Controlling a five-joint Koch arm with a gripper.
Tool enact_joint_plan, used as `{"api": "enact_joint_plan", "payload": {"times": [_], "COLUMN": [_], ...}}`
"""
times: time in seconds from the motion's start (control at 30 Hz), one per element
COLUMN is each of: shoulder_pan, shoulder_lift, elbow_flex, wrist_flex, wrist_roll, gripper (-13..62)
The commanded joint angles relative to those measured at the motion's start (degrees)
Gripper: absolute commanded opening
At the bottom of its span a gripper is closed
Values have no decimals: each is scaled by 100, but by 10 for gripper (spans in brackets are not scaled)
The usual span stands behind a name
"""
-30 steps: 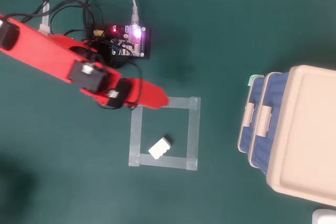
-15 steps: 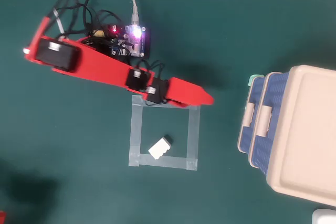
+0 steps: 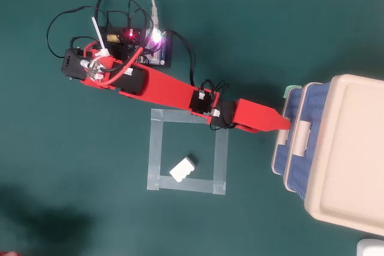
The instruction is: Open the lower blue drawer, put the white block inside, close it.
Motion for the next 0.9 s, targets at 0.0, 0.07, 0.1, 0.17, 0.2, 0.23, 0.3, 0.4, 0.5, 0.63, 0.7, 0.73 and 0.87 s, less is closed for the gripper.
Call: {"api": "enact_joint_plan", "payload": {"times": [0.0,0.07,0.1,0.17,0.2,0.23,0.3,0.4,0.5,0.63,0.7,0.73,0.87], "shoulder_pan": [-53,-53,-53,-53,-44,-44,-35,-26,-26,79,149,167,422], "shoulder_lift": [-35,-141,-167,-167,-167,-158,-132,-79,123,686,1099,1336,2637], "elbow_flex": [-439,-650,-721,-844,-896,-940,-993,-993,-940,-123,483,844,2566], "wrist_flex": [-413,-343,-272,9,149,299,571,1037,1257,1257,1257,1257,1239], "wrist_roll": [369,352,352,352,352,360,360,387,404,457,589,668,888], "gripper": [272,221,189,125,92,61,-4,-79,-79,-79,-80,-80,-80]}}
